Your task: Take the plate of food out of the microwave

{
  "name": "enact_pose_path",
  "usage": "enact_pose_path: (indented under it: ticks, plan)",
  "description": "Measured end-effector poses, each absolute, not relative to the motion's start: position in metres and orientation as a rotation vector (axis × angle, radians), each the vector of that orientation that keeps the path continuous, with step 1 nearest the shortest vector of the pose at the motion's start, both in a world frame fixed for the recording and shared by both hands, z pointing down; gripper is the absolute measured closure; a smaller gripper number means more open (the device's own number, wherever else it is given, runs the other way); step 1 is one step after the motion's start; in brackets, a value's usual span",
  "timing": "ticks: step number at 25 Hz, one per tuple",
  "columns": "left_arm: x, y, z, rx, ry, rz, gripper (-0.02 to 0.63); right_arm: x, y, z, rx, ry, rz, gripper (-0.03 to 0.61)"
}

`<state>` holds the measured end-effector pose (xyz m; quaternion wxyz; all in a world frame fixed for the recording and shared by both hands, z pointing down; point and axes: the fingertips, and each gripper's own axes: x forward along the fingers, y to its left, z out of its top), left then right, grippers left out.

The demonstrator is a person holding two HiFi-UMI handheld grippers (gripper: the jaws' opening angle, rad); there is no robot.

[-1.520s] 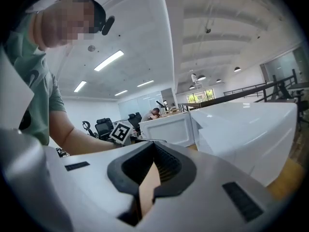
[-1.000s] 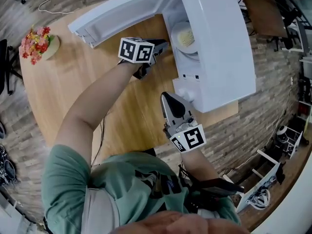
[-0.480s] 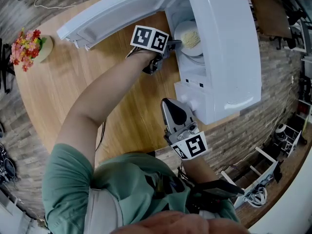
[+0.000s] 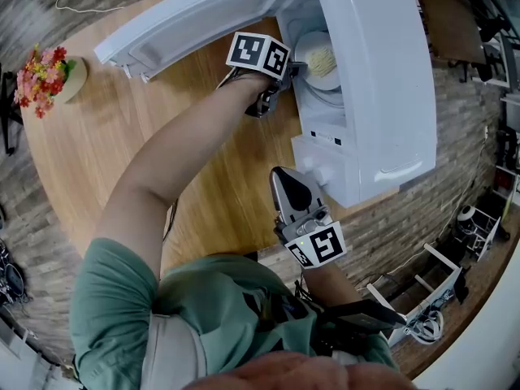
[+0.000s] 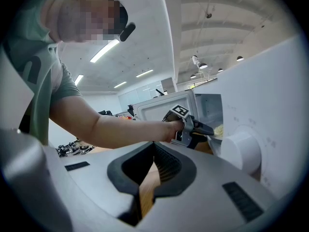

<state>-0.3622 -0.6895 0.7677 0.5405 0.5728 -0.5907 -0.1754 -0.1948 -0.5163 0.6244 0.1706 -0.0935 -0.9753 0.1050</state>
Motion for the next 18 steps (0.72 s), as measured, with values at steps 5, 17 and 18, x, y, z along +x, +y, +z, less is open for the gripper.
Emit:
enact_pose_path:
  ticks: [5, 17, 18]
  plan:
    - [-0.363, -0.689, 0.769, 1.346, -1.396, -0.415, 0.42, -0.193, -0.515, 0.625, -0.258, -2.769, 0.293, 0.572]
    - [-0.369, -0.677, 0.749, 1.352, -1.337, -0.562, 0.583, -0.189, -0.512, 0.618, -0.247, -2.771, 0.297, 0.572]
    - [-0.37, -0.675, 0.747, 1.346, -1.316, -0.602, 0.589, -0.189, -0.511, 0.618, -0.249, -2.771, 0.297, 0.572]
